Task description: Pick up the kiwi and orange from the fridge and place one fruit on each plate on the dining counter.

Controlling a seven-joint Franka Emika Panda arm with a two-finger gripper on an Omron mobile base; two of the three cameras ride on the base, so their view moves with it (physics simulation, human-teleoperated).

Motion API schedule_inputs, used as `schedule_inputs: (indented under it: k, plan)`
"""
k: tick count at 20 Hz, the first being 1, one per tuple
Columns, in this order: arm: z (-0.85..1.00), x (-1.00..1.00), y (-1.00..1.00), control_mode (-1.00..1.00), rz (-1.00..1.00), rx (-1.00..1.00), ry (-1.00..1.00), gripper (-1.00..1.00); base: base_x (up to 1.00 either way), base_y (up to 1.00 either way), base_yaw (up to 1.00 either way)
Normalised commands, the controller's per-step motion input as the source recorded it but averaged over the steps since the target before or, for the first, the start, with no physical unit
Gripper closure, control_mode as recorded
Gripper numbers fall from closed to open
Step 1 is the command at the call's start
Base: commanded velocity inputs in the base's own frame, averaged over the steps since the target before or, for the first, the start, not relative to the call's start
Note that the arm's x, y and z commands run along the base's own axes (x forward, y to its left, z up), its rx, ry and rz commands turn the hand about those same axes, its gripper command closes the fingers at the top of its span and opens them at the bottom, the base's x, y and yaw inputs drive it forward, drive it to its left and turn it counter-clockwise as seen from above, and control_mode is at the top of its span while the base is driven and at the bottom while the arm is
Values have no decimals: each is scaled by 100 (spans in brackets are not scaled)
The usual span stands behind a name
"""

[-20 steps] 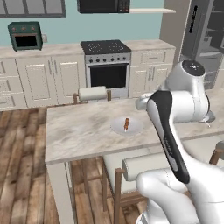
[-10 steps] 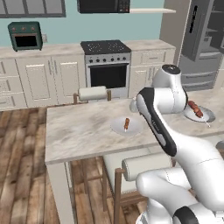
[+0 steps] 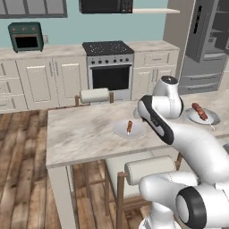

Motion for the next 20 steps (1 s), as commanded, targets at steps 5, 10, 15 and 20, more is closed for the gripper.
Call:
schedule_inputs:
  k: [5, 10, 15, 20]
  plan:
    - [-48, 58, -6, -100, 0, 0, 6, 100, 0, 0, 0]
    - [-51, 34, 0, -100, 0, 0, 2, 100, 0, 0, 0]
    - [-43, 38, 0, -100, 0, 0, 0, 100, 0, 0, 0]
    - [-35, 36, 0, -100, 0, 0, 0, 100, 0, 0, 0]
